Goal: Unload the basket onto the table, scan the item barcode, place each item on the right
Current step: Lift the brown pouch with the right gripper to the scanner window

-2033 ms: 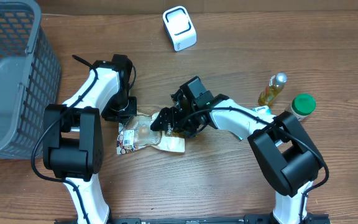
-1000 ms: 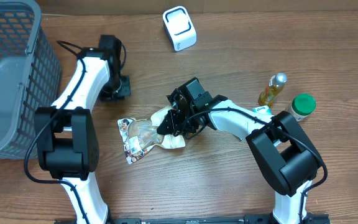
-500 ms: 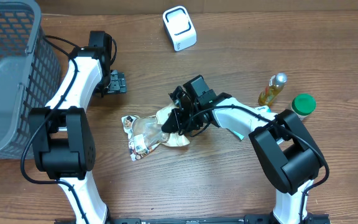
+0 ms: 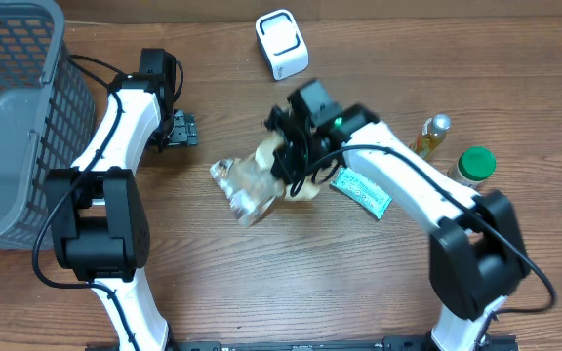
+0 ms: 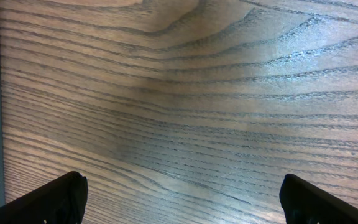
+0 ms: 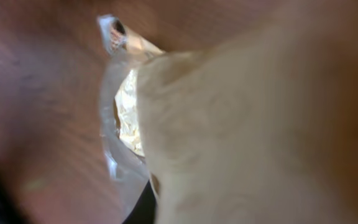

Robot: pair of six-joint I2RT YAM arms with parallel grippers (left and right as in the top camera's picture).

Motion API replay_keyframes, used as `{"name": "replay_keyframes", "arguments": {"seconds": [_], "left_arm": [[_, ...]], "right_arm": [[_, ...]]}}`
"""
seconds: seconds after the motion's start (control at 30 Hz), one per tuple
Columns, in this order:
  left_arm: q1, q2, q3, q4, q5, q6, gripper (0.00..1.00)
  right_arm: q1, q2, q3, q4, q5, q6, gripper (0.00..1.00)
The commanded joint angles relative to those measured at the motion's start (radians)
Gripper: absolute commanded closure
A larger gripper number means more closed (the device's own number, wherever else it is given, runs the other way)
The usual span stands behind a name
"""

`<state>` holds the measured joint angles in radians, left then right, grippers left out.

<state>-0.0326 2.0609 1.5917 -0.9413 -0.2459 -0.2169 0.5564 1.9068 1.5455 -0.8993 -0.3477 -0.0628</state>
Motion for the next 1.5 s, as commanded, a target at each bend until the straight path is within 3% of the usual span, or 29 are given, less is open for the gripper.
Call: {"name": "replay_keyframes", "arguments": {"seconds": [0.0, 0.13, 0.37, 0.67, 0.9, 1.07, 1.47], "left_arm": [[-0.001, -0.015, 0.014, 0.004, -0.016, 0.008, 0.01], [0.0, -0.015, 0.014, 0.004, -0.016, 0.008, 0.01], [0.0, -0.015, 0.014, 0.004, -0.016, 0.008, 0.01], [-0.001, -0.015, 0.014, 0.004, -0.016, 0.008, 0.0], [0.0, -0.015, 0.014, 0.004, -0.016, 0.008, 0.0], [-0.001, -0.015, 0.014, 0.004, -0.016, 0.008, 0.01], [-0.001, -0.015, 0.014, 0.004, -0.016, 0.008, 0.01]], "right_arm": [[-0.004, -0.069, 0.167, -0.061, 0.312, -0.236, 0.96], [-0.004, -0.069, 0.253, -0.029, 0.47, -0.363, 0.96], [-0.007, -0.064, 0.254, 0.233, 0.621, -0.597, 0.96], [-0.05, -0.012, 0.253, 0.63, 0.628, -0.68, 0.96], [-0.07, 0.142, 0.254, 0.888, 0.628, -0.895, 0.96], [-0.07, 0.233, 0.254, 0.959, 0.626, -0.964, 0.96], [-0.069, 0.328, 0.254, 0.956, 0.61, -0.963, 0.96]]}}
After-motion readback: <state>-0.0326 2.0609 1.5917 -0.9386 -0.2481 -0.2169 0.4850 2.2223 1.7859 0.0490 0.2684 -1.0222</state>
